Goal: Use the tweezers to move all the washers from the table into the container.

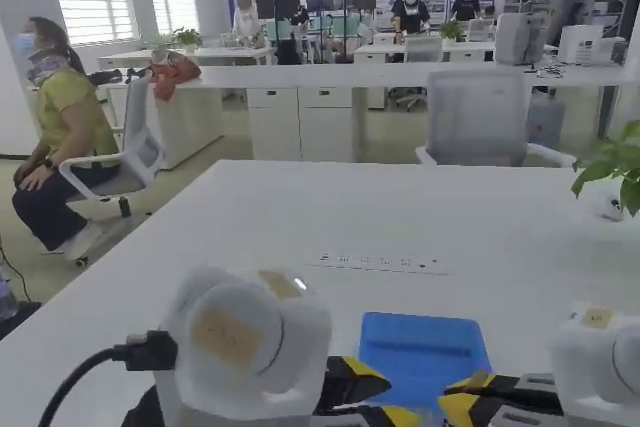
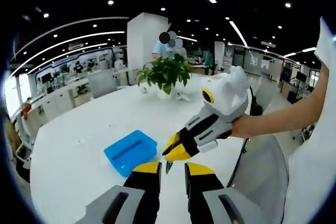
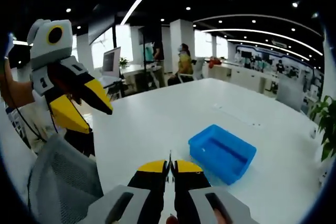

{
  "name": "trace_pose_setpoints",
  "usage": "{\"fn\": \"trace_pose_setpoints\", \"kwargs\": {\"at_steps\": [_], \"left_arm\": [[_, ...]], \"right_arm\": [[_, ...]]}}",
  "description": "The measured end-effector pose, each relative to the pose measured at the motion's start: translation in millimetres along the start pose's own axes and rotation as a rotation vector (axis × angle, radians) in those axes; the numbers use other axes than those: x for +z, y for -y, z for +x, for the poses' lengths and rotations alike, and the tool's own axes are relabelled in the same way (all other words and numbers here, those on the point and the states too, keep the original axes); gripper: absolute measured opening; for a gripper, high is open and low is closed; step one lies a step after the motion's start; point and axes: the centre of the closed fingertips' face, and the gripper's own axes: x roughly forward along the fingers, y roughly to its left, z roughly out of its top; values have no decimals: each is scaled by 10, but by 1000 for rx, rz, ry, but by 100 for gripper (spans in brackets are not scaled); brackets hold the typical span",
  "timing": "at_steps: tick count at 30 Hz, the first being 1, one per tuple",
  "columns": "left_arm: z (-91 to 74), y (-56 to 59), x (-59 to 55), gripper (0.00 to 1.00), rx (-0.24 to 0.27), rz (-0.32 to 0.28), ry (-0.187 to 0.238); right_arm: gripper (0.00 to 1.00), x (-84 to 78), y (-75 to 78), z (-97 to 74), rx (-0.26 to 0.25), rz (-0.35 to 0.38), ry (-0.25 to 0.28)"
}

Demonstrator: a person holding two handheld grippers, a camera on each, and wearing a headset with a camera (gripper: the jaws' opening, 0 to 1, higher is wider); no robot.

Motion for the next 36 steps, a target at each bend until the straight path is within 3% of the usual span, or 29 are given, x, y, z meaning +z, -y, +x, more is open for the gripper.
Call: {"fn": "trace_pose_setpoints", "kwargs": {"at_steps": [2,3,5,6,8,12,18,23,28,30,32,34,36], "left_arm": [[24,51,36,10,-35,62,-7],[41,95,40,9,-67,78,-18],[58,166,68,9,-112,78,-13],[68,234,73,8,-158,83,-15],[91,302,82,8,-201,128,-10],[160,414,21,8,-265,180,-50],[263,534,-80,7,-324,236,-76],[350,523,-195,2,-346,291,-102],[406,510,-287,0,-380,301,-124],[421,520,-327,0,-402,339,-124],[459,489,-379,0,-391,358,-131],[510,409,-466,0,-372,423,-150],[569,397,-532,0,-384,411,-158]], "right_arm": [[2,-25,-98,-43,11,-8,-14],[2,-32,-196,-70,46,-19,-17],[2,-58,-297,-95,77,-14,-35],[2,-62,-366,-111,95,-36,-38],[2,-83,-443,-127,107,-63,-53],[2,-99,-525,-147,127,-96,-66],[2,-169,-544,-132,154,-122,-88],[2,-274,-566,-63,185,-145,-117],[2,-396,-548,-21,196,-199,-173],[2,-435,-517,-3,196,-205,-191],[3,-499,-467,21,186,-214,-214],[3,-583,-410,61,178,-220,-238],[4,-636,-357,118,177,-197,-241]]}}
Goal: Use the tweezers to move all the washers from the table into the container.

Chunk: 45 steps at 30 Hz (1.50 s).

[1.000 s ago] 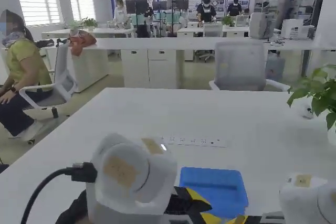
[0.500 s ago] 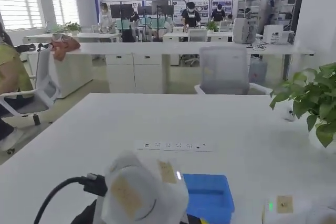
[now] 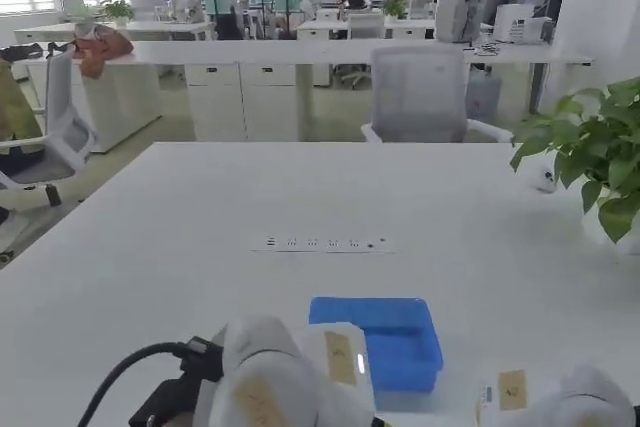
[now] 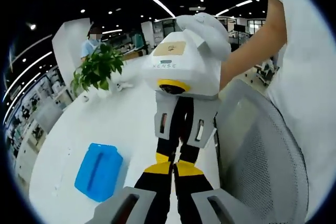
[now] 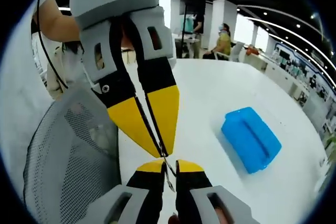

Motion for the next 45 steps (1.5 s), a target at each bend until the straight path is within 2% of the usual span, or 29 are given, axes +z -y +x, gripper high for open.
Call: {"fn": "trace_pose_setpoints", "kwargs": {"at_steps": [2,5,8,10,11,12,13,15,17,19,21,23,26,30,33,35,39,40,41,43,45], "left_arm": [[77,-30,-65,0,-1,14,-17],[150,-101,-158,0,10,28,-33],[199,-157,-246,0,16,23,-44],[239,-204,-329,0,31,82,-67],[257,-202,-358,0,31,70,-72],[267,-209,-380,0,30,67,-77],[271,-213,-413,0,27,70,-85],[287,-199,-486,0,15,73,-102],[282,-208,-548,0,21,72,-107],[277,-218,-618,0,14,58,-126],[264,-217,-688,0,10,85,-163],[281,-219,-788,0,-2,100,-204],[334,-221,-903,0,-21,91,-233],[413,-241,-1056,0,-38,93,-276],[473,-267,-1155,0,-49,75,-306],[512,-273,-1201,0,-57,25,-310],[584,-294,-1314,0,-67,39,-346],[590,-289,-1324,0,-74,19,-346],[599,-279,-1325,0,-81,-27,-337],[587,-334,-1367,0,-69,3,-358],[587,-373,-1417,0,-61,4,-376]], "right_arm": [[4,-65,50,66,7,29,-24],[4,-146,147,115,-16,-3,-74],[5,-195,211,168,-12,9,-93],[5,-236,278,215,-28,21,-106],[5,-253,303,242,-33,29,-113],[6,-265,306,263,-31,44,-114],[6,-277,285,298,-24,96,-107],[7,-294,254,333,-10,156,-100],[9,-284,304,325,-51,205,-66],[8,-274,281,282,-49,230,-39],[13,-269,250,197,-67,299,-23],[20,-228,217,98,-79,346,24],[27,-249,202,-137,-130,483,100],[32,-253,199,-442,-201,573,198],[36,-346,157,-577,-240,605,208],[35,-398,135,-616,-262,615,214],[35,-499,105,-610,-287,646,218],[35,-511,103,-614,-291,651,217],[35,-519,114,-631,-300,652,217],[35,-492,146,-659,-308,646,227],[35,-487,163,-664,-312,642,228]]}}
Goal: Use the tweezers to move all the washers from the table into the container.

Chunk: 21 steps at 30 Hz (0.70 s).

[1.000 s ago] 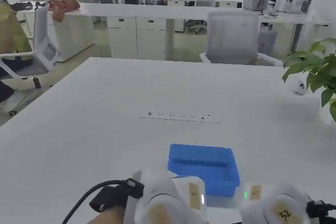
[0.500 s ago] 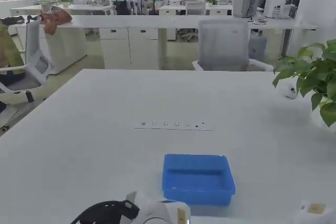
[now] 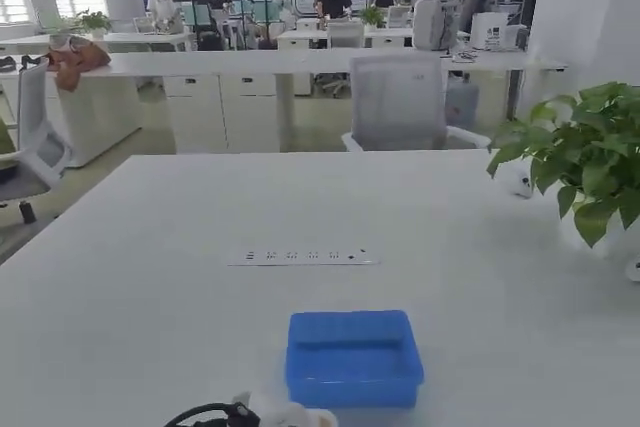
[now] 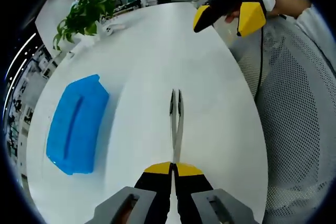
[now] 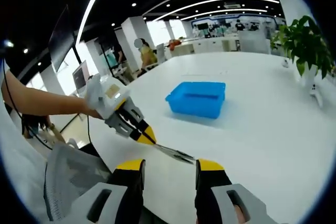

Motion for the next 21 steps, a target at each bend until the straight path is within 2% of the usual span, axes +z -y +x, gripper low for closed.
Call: {"fn": "trace_pose_setpoints", "kwargs": {"at_steps": [3,5,9,11,16,18,20,21], "left_arm": [[-4,-85,-39,0,16,-60,11],[-12,-122,-58,0,34,-67,5],[-11,-137,-72,0,43,-70,-2],[-15,-141,-72,0,66,-118,3],[-26,-130,-67,0,84,-178,27],[-41,-125,-76,9,86,-280,32],[-73,-72,-64,23,70,-365,51],[-94,-78,-62,29,87,-392,65]], "right_arm": [[35,-42,39,10,-16,-16,-17],[34,-51,25,9,-12,-7,-17],[34,-57,13,21,-7,-7,-18],[35,-60,11,23,-6,-6,-21],[36,-40,27,16,-9,0,-8],[36,-30,32,9,-12,2,-3],[37,-15,38,-3,-18,0,7],[37,-9,48,-7,-21,1,10]]}}
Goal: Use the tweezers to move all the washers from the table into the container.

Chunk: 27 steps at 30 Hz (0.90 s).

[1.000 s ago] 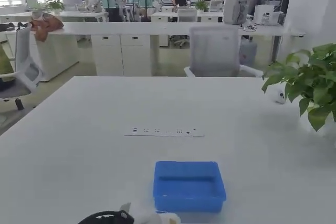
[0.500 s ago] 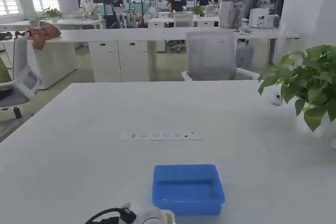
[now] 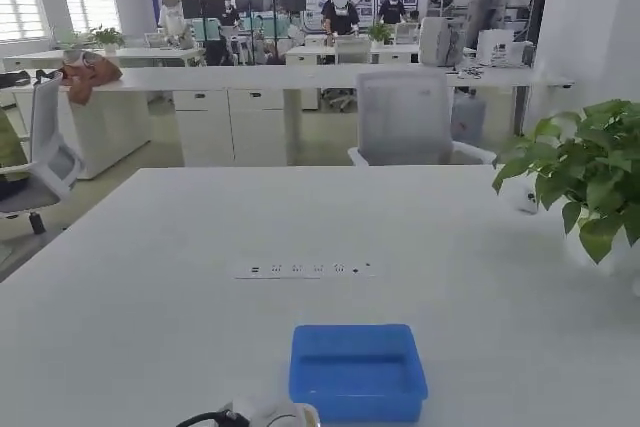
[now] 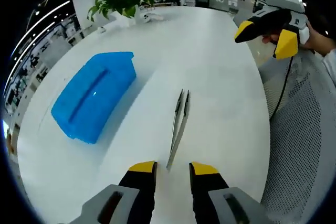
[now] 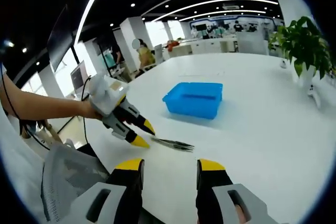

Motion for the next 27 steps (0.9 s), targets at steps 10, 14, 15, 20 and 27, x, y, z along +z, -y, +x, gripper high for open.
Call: {"fn": "trace_pose_setpoints", "kwargs": {"at_steps": [10,14,15,20,27], "left_arm": [[-595,92,47,61,156,-324,229],[-882,172,6,72,217,-424,295],[-934,182,2,74,226,-441,309],[-1262,53,-22,86,368,-497,400],[-1595,-149,-86,93,497,-539,459]], "right_arm": [[49,54,91,-34,-56,-8,30],[56,53,136,-49,-81,0,33],[59,60,158,-58,-95,-2,38],[70,117,248,-87,-136,6,67],[86,216,366,-102,-176,25,100]]}}
